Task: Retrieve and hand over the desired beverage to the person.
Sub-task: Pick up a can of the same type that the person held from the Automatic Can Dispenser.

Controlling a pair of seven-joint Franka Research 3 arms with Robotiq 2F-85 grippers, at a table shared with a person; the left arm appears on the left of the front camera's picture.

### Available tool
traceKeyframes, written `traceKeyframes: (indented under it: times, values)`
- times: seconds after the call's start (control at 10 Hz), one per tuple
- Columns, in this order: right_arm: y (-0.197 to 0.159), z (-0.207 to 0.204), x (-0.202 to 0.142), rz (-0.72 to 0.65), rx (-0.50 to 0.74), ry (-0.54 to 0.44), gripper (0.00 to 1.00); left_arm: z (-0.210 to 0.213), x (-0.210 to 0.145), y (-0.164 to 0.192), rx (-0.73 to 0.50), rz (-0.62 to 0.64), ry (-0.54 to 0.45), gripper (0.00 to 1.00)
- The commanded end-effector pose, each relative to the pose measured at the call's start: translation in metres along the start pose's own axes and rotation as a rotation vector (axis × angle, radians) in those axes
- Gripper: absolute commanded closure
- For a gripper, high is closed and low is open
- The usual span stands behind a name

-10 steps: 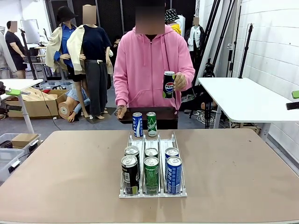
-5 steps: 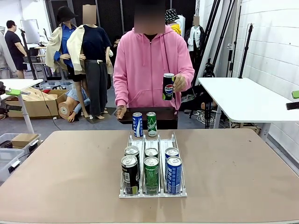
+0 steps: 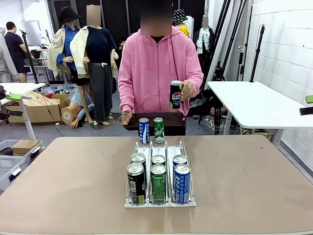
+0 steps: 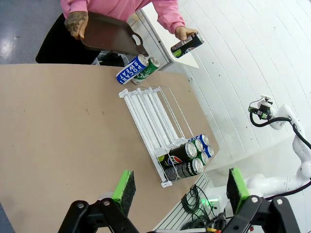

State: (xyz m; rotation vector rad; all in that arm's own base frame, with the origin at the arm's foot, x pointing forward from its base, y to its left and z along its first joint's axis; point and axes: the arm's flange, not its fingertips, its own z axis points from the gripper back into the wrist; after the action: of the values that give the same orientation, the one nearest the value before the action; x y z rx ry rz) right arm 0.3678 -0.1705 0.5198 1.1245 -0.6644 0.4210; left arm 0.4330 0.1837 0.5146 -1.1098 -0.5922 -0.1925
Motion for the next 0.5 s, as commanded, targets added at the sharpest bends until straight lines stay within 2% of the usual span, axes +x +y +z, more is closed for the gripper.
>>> traceKeyframes:
  times: [0.0,0.4]
  values:
    - [-0.001,0.0005,0.0002,0.012,0.011,-0.002,0.0,0.0022,0.0002,-0.0024,-0.004,0.001,-0.006,0.0]
    - [-0.001,0.0005,0.0002,0.012,0.011,-0.002,0.0,0.0022,0.0002,-0.0024,-0.004,0.001,-0.006,0.0]
